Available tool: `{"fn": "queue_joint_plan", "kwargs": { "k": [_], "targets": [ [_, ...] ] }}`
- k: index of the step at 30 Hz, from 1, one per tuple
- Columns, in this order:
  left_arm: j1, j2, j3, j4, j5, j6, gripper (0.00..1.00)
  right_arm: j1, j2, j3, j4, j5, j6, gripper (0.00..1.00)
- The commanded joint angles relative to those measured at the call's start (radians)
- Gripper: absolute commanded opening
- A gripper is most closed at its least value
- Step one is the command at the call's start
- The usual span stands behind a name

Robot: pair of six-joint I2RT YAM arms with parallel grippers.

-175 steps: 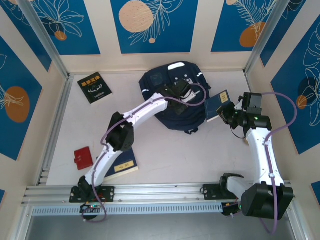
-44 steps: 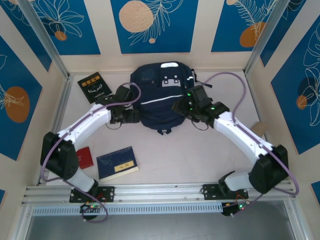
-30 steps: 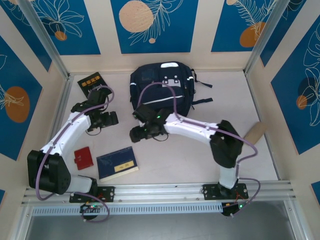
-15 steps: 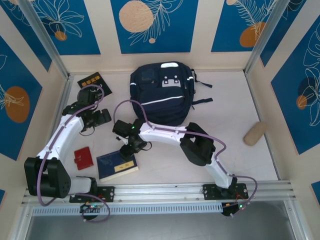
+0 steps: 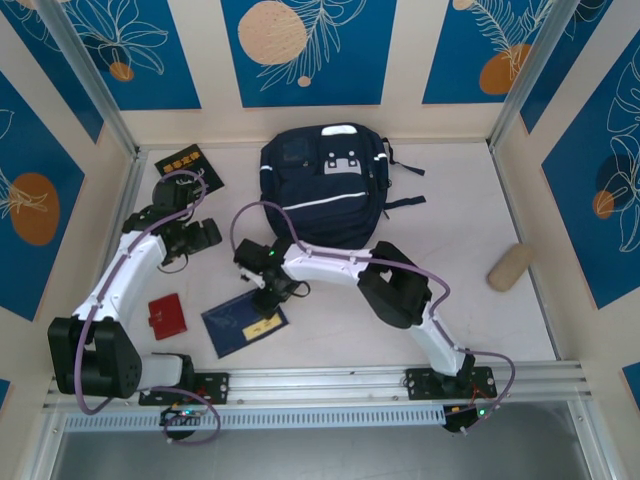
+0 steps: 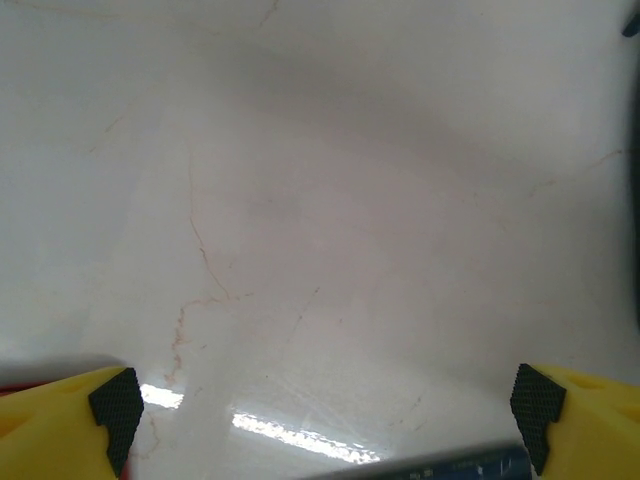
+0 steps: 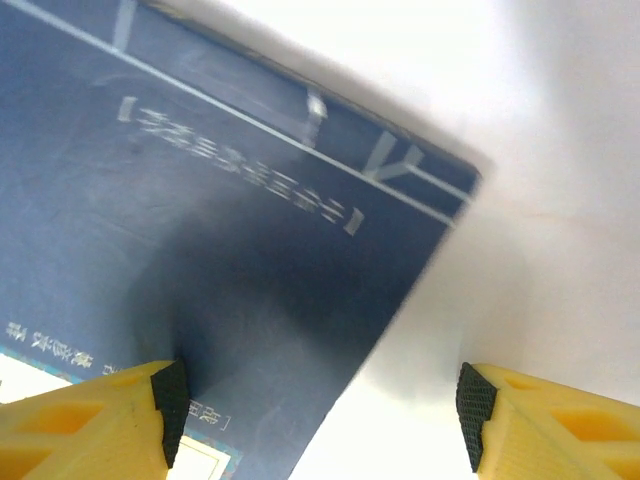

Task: Pack the student bag
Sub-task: Move the book to the center of the table, then rotate the book at the center of the table.

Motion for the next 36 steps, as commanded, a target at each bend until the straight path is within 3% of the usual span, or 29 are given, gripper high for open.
{"fn": "queue_joint_plan", "kwargs": {
  "k": [1, 7, 13, 21, 24, 27, 36],
  "targets": [
    [0.013, -0.007, -0.039, 0.024, 0.066, -0.025, 0.96, -0.067, 0.021, -0.012, 0.018, 0.125, -0.054, 0.73],
    [0.013, 0.038, -0.13, 0.104, 0.219, -0.077, 0.93, -0.123, 0.061, 0.11, 0.047, 0.085, 0.033, 0.73],
    [0.001, 0.092, -0.184, 0.134, 0.386, -0.073, 0.84, -0.136, -0.073, 0.08, 0.05, -0.023, 0.172, 0.72],
    [-0.042, 0.089, -0.242, 0.069, 0.424, -0.027, 0.78, -0.169, -0.264, -0.141, 0.051, -0.196, 0.398, 0.68],
    [-0.077, 0.107, -0.264, 0.083, 0.434, -0.028, 0.75, -0.173, -0.244, -0.164, 0.045, -0.245, 0.443, 0.65],
    [-0.122, 0.135, -0.265, 0.088, 0.423, -0.021, 0.67, -0.173, -0.211, -0.162, 0.049, -0.255, 0.473, 0.65],
    [-0.208, 0.158, -0.294, 0.099, 0.405, -0.03, 0.64, -0.189, -0.145, -0.159, 0.053, -0.239, 0.52, 0.65]
  ]
}}
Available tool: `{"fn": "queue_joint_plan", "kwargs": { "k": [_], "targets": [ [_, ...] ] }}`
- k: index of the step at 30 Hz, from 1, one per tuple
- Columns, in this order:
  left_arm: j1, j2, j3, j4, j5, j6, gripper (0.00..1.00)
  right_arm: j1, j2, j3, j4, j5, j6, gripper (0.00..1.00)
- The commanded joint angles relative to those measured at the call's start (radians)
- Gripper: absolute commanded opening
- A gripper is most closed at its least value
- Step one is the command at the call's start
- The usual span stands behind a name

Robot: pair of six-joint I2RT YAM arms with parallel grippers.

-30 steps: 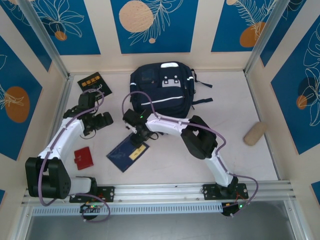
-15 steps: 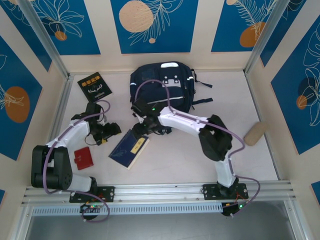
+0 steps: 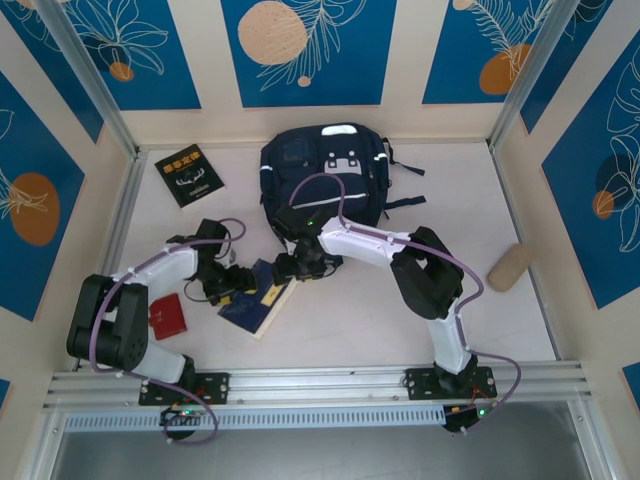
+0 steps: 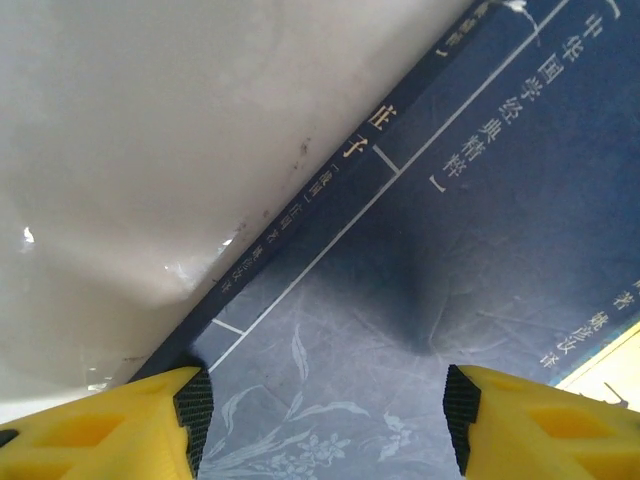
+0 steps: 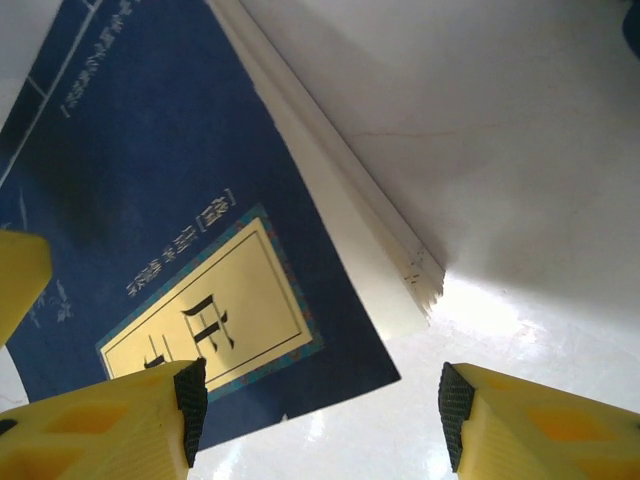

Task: Pack the student bag
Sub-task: Rotate the book at the center of the table.

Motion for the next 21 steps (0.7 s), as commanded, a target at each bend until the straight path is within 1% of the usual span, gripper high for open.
{"fn": "queue_joint_plan", "kwargs": {
  "k": [1, 8, 11, 14, 17, 21],
  "targets": [
    [-0.034, -0.011, -0.03, 0.0, 0.022, 0.0, 0.64, -0.015, 0.028, 0.001, -0.012, -0.024, 0.041, 0.64],
    [-0.123, -0.023, -0.085, 0.075, 0.112, -0.069, 0.62, -0.03, 0.105, 0.05, -0.035, 0.058, 0.034, 0.52],
    [-0.152, -0.033, -0.102, 0.088, 0.12, -0.102, 0.59, -0.037, 0.13, 0.076, -0.034, 0.086, 0.023, 0.49],
    [-0.163, -0.056, -0.119, 0.109, 0.146, -0.133, 0.57, -0.049, 0.157, 0.097, -0.007, 0.074, -0.001, 0.47],
    [-0.161, -0.084, -0.103, 0.079, 0.121, -0.13, 0.57, -0.057, 0.18, 0.123, 0.021, 0.069, -0.041, 0.47],
    [-0.14, -0.116, -0.05, 0.009, 0.039, -0.104, 0.64, -0.062, 0.153, 0.153, -0.01, 0.116, -0.067, 0.49]
  ]
}}
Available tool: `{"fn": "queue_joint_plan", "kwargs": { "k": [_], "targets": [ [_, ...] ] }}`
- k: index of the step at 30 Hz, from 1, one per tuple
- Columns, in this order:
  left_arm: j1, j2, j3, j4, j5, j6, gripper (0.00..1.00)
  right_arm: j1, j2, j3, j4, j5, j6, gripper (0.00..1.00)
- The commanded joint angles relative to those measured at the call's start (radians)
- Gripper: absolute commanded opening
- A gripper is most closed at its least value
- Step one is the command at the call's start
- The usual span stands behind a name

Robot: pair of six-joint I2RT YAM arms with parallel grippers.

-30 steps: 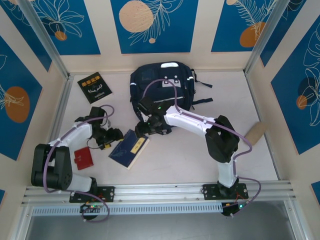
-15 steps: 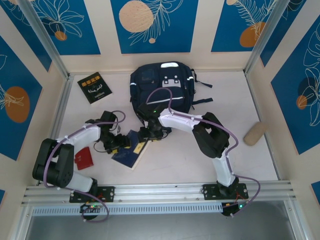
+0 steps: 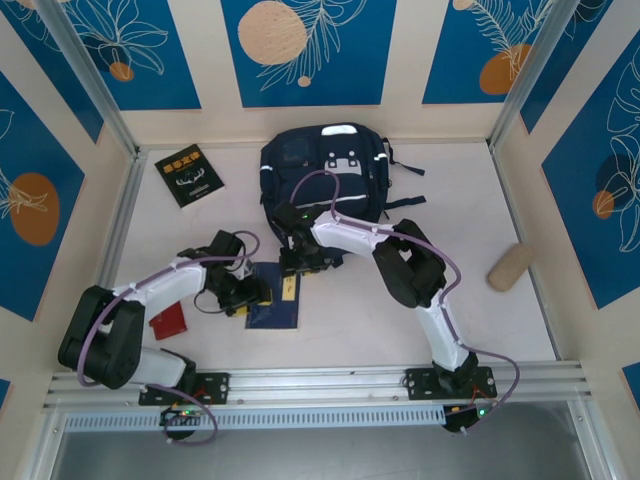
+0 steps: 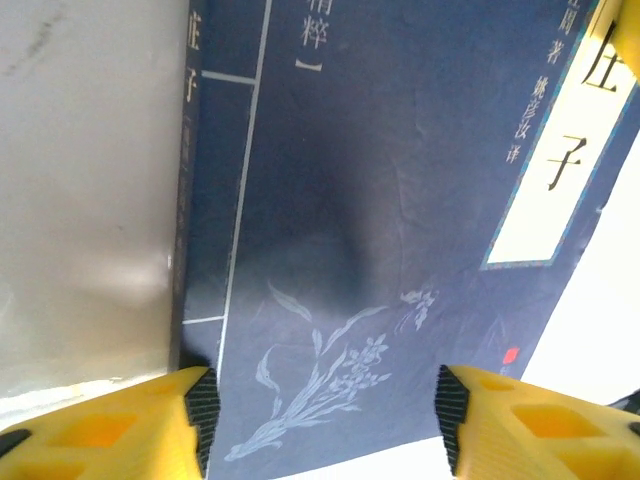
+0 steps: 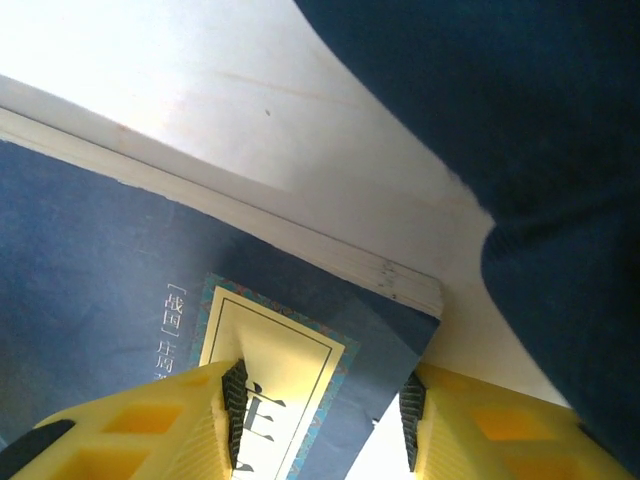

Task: Pack the student bag
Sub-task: Rotate the book at the center of the table, then pick up the book at the center of the table.

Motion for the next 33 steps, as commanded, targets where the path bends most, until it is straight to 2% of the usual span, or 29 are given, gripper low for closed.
{"fn": "queue_joint_plan", "kwargs": {
  "k": [1, 6, 12, 17, 21, 26, 30, 33],
  "targets": [
    [0.02, -0.035, 0.035, -0.073, -0.052, 0.013, 0.65, -0.012, -0.019, 0.024, 0.012, 0.057, -0.037, 0.5],
    [0.061, -0.027, 0.031, -0.086, -0.063, 0.043, 0.67, -0.001, -0.154, -0.079, 0.013, 0.014, -0.004, 0.61],
    [0.061, 0.026, 0.046, -0.061, -0.039, 0.068, 0.66, 0.043, -0.175, -0.145, -0.035, -0.063, 0.013, 0.61],
    [0.06, 0.058, 0.06, -0.045, -0.025, 0.079, 0.63, 0.05, -0.14, -0.169, -0.026, -0.078, 0.032, 0.54],
    [0.061, 0.075, 0.064, -0.027, 0.0, 0.08, 0.61, 0.048, -0.106, -0.163, -0.037, -0.07, 0.034, 0.43],
    [0.061, 0.098, 0.061, -0.007, 0.031, 0.101, 0.61, 0.04, -0.073, -0.172, -0.048, -0.058, 0.033, 0.38],
    [0.061, 0.111, 0.056, 0.024, 0.098, 0.106, 0.59, 0.035, -0.054, -0.178, -0.049, -0.054, 0.031, 0.35],
    [0.062, 0.094, 0.056, 0.045, 0.172, 0.097, 0.52, 0.035, -0.044, -0.179, -0.048, -0.054, 0.031, 0.34]
  ]
}}
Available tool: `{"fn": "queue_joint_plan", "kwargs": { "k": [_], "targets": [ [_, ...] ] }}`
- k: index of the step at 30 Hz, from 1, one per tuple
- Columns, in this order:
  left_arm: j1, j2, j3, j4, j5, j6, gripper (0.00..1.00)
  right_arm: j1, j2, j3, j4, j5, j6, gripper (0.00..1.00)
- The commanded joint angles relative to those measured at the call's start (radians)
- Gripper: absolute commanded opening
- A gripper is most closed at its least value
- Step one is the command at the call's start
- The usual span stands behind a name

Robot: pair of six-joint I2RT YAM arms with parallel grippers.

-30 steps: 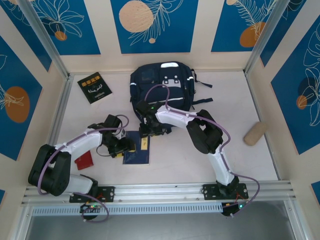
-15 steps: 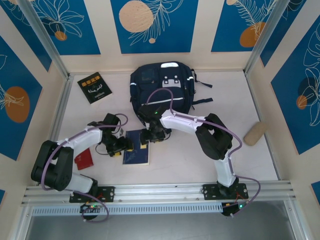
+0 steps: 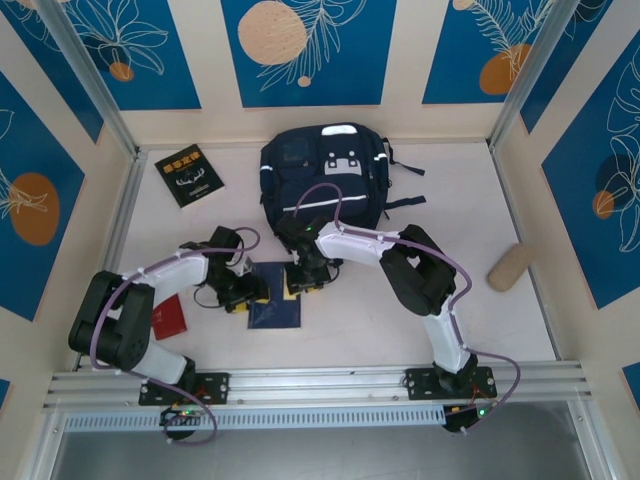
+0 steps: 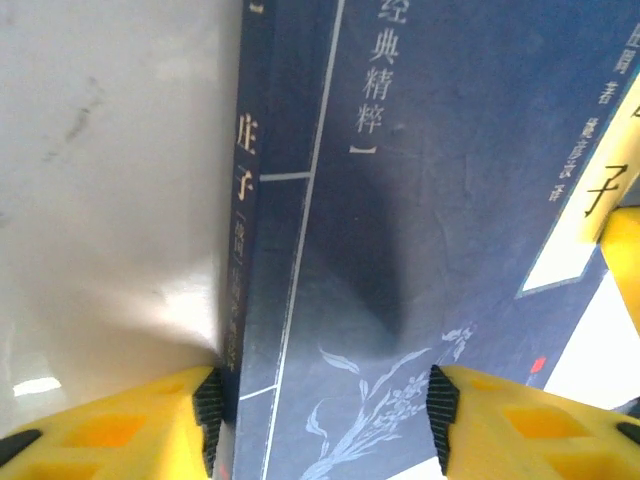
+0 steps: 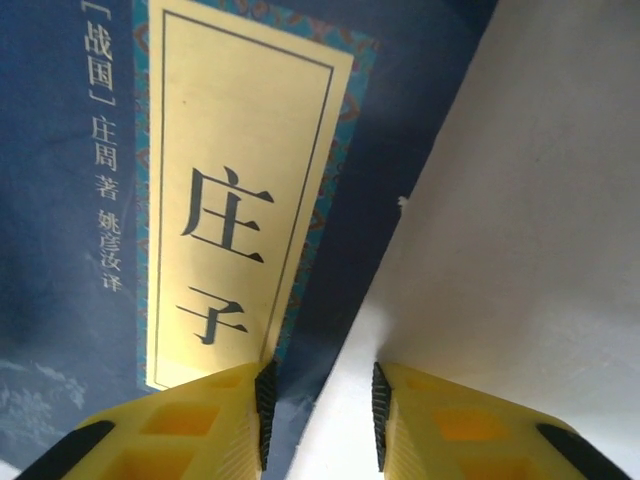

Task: Pack the student bag
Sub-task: Pick up the book at the center of the table.

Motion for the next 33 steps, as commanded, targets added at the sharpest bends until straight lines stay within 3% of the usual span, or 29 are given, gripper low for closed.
{"fn": "queue_joint_plan", "kwargs": {
  "k": [1, 3, 6, 12, 16, 20, 21, 24, 28, 33],
  "targets": [
    [0.005, -0.02, 0.019, 0.051, 0.136, 0.014, 0.49, -0.007, 0.054, -0.017, -0.041, 0.005, 0.007, 0.33],
    [0.005, -0.045, 0.026, 0.053, 0.171, 0.009, 0.41, -0.008, 0.056, -0.016, -0.037, 0.002, 0.007, 0.33],
    [0.005, -0.092, 0.026, 0.083, 0.235, -0.019, 0.38, -0.009, 0.049, -0.022, -0.031, -0.008, 0.009, 0.32],
    [0.017, -0.121, -0.001, 0.196, 0.324, -0.127, 0.39, -0.014, 0.045, -0.035, -0.021, -0.021, 0.004, 0.31],
    [0.017, -0.076, -0.005, 0.195, 0.296, -0.146, 0.43, -0.018, 0.045, -0.044, -0.01, -0.02, 0.004, 0.31],
    [0.017, -0.041, -0.004, 0.187, 0.26, -0.153, 0.39, -0.018, 0.045, -0.045, -0.006, -0.02, 0.005, 0.31],
    [0.017, -0.04, -0.001, 0.181, 0.243, -0.149, 0.37, -0.018, 0.043, -0.047, -0.005, -0.019, 0.005, 0.31],
    [0.02, -0.05, 0.021, 0.123, 0.172, -0.123, 0.18, -0.021, 0.015, -0.058, 0.009, -0.027, 0.004, 0.32],
    [0.037, -0.098, 0.064, 0.002, 0.043, -0.103, 0.01, -0.044, -0.088, -0.075, 0.044, -0.075, -0.008, 0.41],
    [0.08, -0.192, 0.136, -0.084, -0.035, -0.103, 0.0, -0.102, -0.27, -0.13, 0.157, -0.164, 0.013, 0.6]
  ]
}}
